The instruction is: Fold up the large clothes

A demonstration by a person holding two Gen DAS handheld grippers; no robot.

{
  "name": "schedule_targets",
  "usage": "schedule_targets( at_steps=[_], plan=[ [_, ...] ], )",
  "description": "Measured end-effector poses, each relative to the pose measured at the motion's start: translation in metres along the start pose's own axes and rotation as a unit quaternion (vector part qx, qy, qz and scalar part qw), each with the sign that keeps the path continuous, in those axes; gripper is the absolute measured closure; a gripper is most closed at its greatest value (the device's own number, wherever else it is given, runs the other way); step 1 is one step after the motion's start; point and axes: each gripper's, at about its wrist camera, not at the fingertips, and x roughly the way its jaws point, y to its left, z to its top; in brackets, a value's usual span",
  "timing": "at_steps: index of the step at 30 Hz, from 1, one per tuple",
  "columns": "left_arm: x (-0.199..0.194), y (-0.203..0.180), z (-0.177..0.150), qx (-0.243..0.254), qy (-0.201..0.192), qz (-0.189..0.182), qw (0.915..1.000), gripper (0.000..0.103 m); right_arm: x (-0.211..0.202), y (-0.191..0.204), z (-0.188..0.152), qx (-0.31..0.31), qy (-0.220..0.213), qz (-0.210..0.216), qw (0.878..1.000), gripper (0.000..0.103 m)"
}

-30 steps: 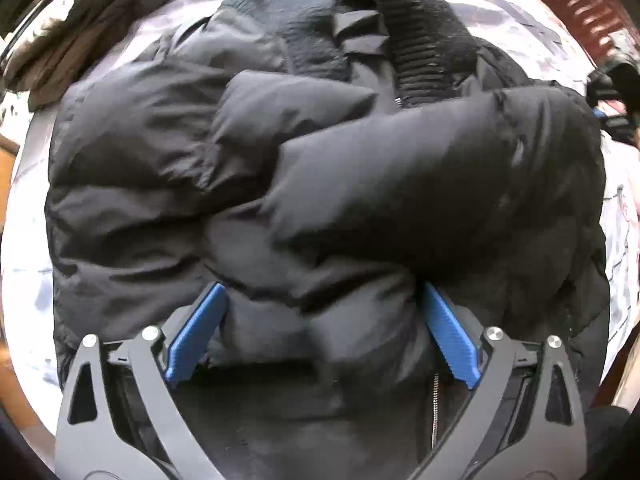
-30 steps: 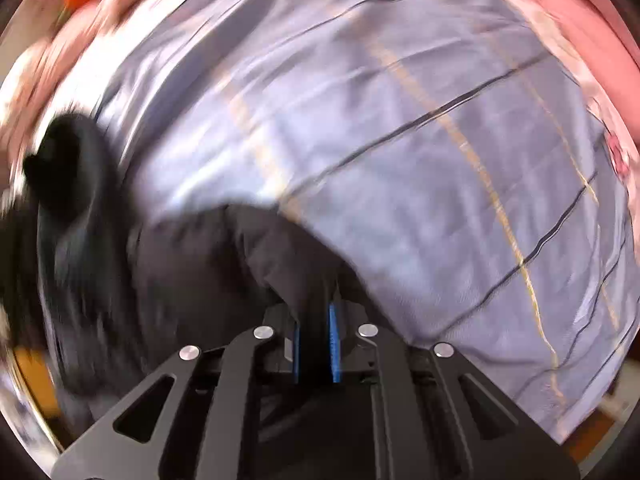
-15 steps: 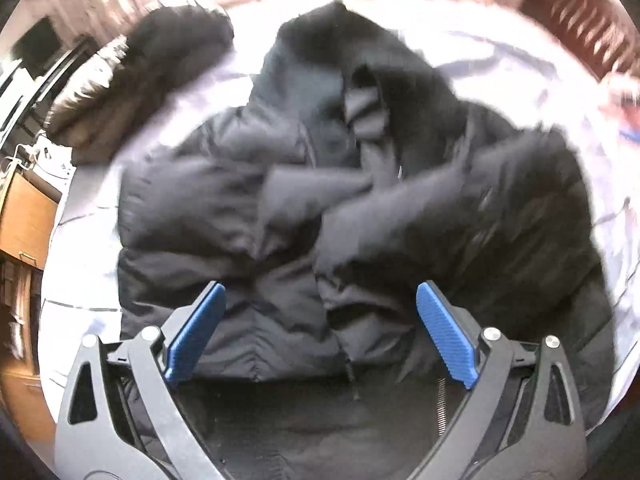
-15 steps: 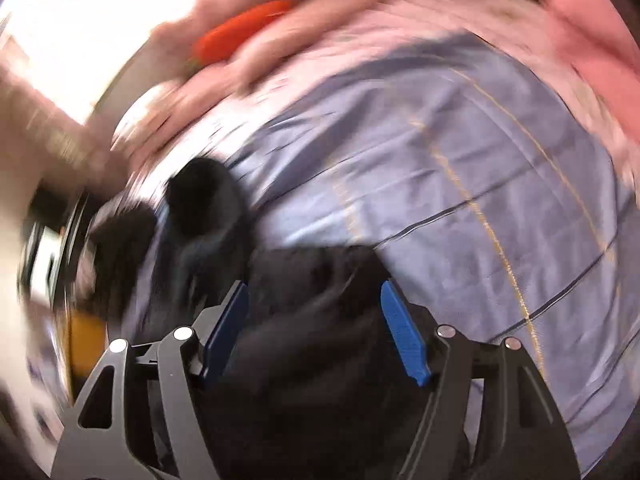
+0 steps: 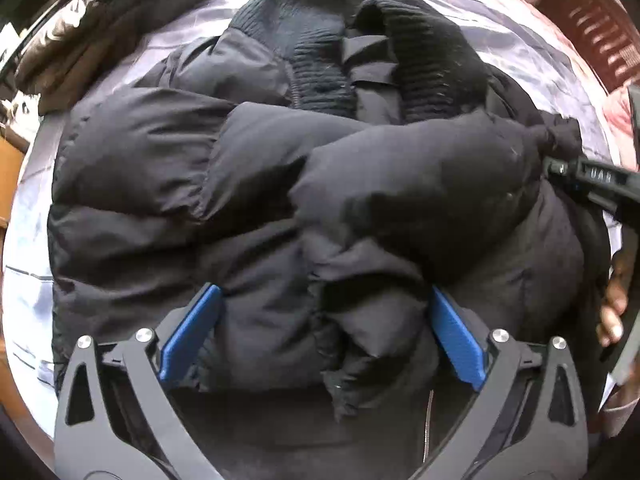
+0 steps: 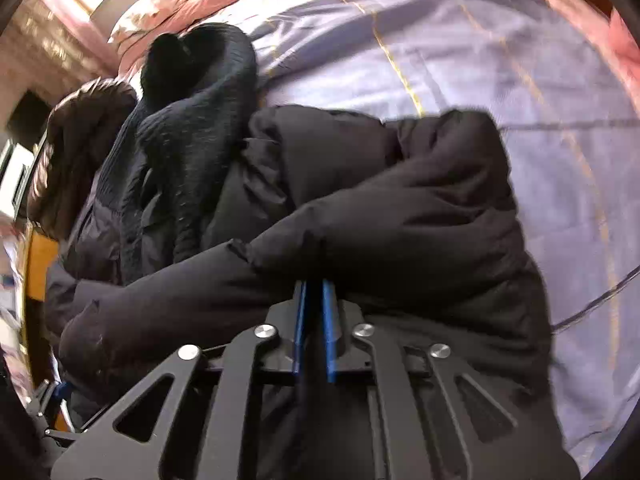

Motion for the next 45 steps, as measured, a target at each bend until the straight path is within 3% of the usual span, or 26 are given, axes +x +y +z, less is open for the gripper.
schedule_targets(
  at_steps=[3, 6, 8, 11, 13, 14, 18, 21, 23, 26, 28, 30, 32, 33, 34, 37, 41, 45],
  plan=[
    [-0.007, 0.001, 0.001, 0.003, -0.002, 0.004, 1.0000, 0.002, -0.019, 0.001, -0.001, -0.004, 0.002, 0.015, 1.000, 0.093],
    [-0.040, 0.006, 0.003, 0.002, -0.049, 0.001, 0.9988, 0.002, -0.069, 0.000, -0.011, 0.013, -0.003, 0.045, 0.999, 0.085],
    [-0.061, 0.011, 0.003, -0.008, -0.078, -0.033, 0.9963, 0.002, -0.099, -0.006, -0.024, 0.019, -0.008, 0.027, 0.999, 0.068],
    [-0.075, 0.014, 0.004, -0.024, -0.105, -0.060, 0.9924, 0.002, -0.103, -0.017, -0.041, 0.020, 0.004, -0.019, 1.000, 0.063],
    [-0.059, 0.008, 0.007, -0.024, -0.082, -0.055, 0.9948, 0.002, -0.077, -0.031, -0.053, 0.035, 0.044, -0.056, 0.997, 0.063],
    [-0.050, 0.007, 0.007, -0.024, -0.069, -0.052, 0.9960, 0.002, -0.061, -0.039, -0.056, 0.047, 0.064, -0.054, 0.995, 0.063],
    [0.000, 0.009, 0.010, -0.045, 0.016, -0.014, 0.9987, 0.002, -0.042, -0.048, -0.054, 0.066, 0.070, -0.045, 0.994, 0.063],
    [-0.003, 0.017, 0.015, -0.060, 0.015, -0.030, 0.9976, 0.002, -0.051, -0.037, -0.053, 0.056, 0.066, -0.052, 0.995, 0.062],
    [-0.020, 0.027, 0.017, -0.063, -0.008, -0.033, 0.9974, 0.002, -0.058, -0.028, -0.054, 0.033, 0.062, -0.055, 0.996, 0.062],
    [-0.052, 0.058, 0.019, -0.087, -0.057, 0.000, 0.9945, 0.002, -0.067, -0.024, -0.056, 0.035, 0.058, -0.042, 0.997, 0.062],
    [-0.056, 0.095, 0.016, -0.145, -0.051, 0.000, 0.9881, 0.002, -0.073, -0.021, -0.056, 0.041, 0.054, -0.021, 0.997, 0.062],
    [-0.048, 0.132, 0.009, -0.207, -0.019, -0.007, 0.9781, 0.002, -0.081, -0.004, -0.058, 0.016, 0.036, -0.006, 0.999, 0.062],
    [-0.037, 0.152, 0.001, -0.225, 0.009, 0.043, 0.9734, 0.002, -0.086, 0.018, -0.061, -0.036, 0.011, -0.012, 0.999, 0.060],
    [-0.026, 0.161, -0.001, -0.219, 0.026, 0.085, 0.9718, 0.002, -0.087, 0.032, -0.063, -0.066, -0.001, -0.017, 0.998, 0.060],
    [-0.017, 0.168, -0.003, -0.212, 0.039, 0.101, 0.9712, 0.002, -0.087, 0.041, -0.065, -0.080, -0.003, -0.010, 0.997, 0.060],
    [0.011, 0.183, -0.008, -0.224, 0.061, 0.075, 0.9698, 0.002, -0.080, 0.051, -0.066, -0.077, 0.013, 0.017, 0.997, 0.056],
    [0.021, 0.171, 0.000, -0.174, 0.048, 0.153, 0.9717, 0.002, -0.078, 0.046, -0.067, -0.069, 0.013, 0.009, 0.997, 0.053],
    [0.011, 0.163, 0.006, -0.187, 0.049, 0.170, 0.9663, 0.002, -0.073, 0.034, -0.068, -0.047, 0.028, 0.027, 0.998, 0.053]
  ],
)
